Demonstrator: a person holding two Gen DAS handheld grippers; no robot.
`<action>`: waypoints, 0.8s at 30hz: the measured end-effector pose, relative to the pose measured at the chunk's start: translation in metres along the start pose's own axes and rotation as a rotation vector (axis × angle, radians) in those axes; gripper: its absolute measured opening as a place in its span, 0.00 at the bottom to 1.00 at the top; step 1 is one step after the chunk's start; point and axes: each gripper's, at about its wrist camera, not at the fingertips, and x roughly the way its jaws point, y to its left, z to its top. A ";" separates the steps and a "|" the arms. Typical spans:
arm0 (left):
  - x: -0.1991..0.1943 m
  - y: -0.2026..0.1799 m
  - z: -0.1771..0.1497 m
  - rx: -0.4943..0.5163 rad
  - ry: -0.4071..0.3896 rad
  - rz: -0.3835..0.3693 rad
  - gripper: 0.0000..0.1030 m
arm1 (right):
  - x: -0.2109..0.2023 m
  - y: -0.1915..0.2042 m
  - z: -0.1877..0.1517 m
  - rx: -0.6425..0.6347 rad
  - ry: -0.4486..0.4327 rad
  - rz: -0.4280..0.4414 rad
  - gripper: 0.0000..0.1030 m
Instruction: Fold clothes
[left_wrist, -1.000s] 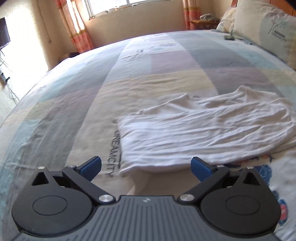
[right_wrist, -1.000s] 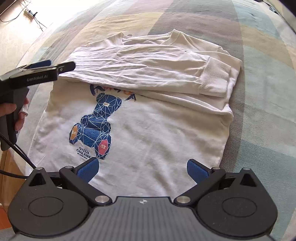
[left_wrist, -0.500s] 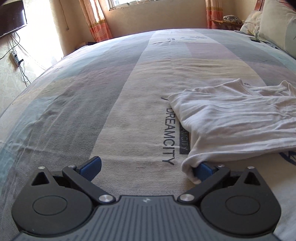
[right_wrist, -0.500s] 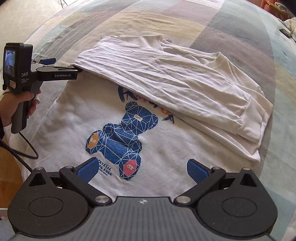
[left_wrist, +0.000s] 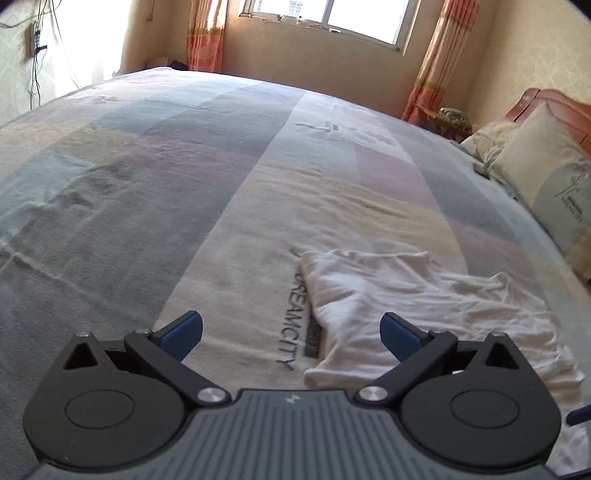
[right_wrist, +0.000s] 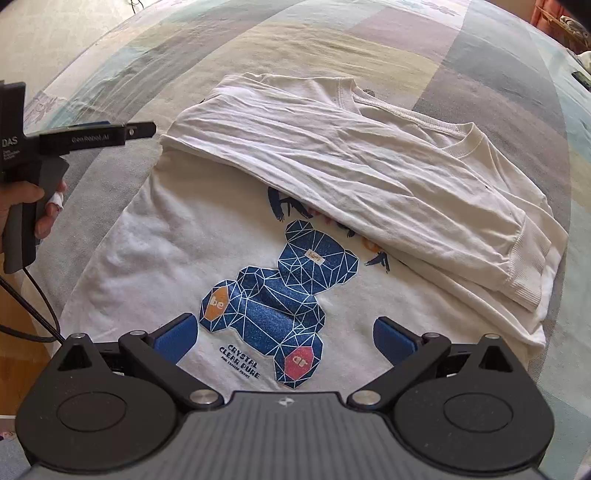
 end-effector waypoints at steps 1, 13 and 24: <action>0.004 -0.004 0.006 -0.040 0.000 -0.077 0.98 | 0.002 0.001 0.001 0.007 0.001 0.000 1.00; 0.063 -0.026 -0.015 0.087 0.191 -0.158 0.98 | 0.013 0.002 0.007 0.024 0.010 -0.001 1.00; 0.100 -0.039 0.010 0.152 0.223 -0.084 0.95 | 0.014 -0.025 0.020 0.044 -0.061 -0.063 1.00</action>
